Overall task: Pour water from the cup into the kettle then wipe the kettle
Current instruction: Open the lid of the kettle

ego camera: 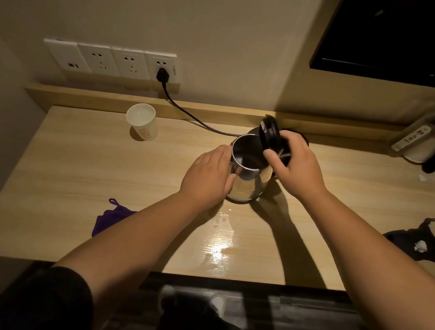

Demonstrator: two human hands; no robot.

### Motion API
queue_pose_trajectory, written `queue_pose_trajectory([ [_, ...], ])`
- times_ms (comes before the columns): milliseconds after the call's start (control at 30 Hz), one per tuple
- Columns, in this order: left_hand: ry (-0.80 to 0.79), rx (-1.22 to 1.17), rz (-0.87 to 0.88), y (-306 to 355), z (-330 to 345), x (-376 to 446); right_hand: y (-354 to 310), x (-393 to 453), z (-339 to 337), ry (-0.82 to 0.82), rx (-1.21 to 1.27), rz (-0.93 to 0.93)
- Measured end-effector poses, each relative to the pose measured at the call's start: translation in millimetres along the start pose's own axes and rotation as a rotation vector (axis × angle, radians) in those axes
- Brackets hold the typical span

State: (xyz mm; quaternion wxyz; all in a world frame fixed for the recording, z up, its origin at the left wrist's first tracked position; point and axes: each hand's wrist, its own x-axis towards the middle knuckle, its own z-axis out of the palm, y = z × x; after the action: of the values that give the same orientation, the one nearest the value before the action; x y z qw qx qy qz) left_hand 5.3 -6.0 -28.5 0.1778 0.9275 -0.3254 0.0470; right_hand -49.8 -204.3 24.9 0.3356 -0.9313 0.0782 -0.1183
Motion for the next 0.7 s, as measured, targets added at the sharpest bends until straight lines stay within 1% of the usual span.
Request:
queue_pose_trajectory([
  [100, -0.021, 0.021, 0.016, -3, 1, 0, 2, -3, -3, 0.086, 0.197, 0.147],
  [200, -0.028, 0.039, 0.017, -4, 1, 0, 7, -7, -5, 0.168, 0.33, 0.273],
  [333, -0.042, 0.042, 0.015, -4, 2, 0, 12, -10, 0, 0.192, 0.426, 0.336],
  [533, -0.046, 0.025, 0.015, -3, -3, 1, 12, -10, -1, 0.185, 0.399, 0.335],
  [633, -0.052, 0.041, -0.011, -6, -11, -3, 10, -11, -4, 0.174, 0.336, 0.334],
  [700, -0.065, 0.07, -0.036, -12, -18, -8, 7, -12, -9, 0.22, 0.255, 0.319],
])
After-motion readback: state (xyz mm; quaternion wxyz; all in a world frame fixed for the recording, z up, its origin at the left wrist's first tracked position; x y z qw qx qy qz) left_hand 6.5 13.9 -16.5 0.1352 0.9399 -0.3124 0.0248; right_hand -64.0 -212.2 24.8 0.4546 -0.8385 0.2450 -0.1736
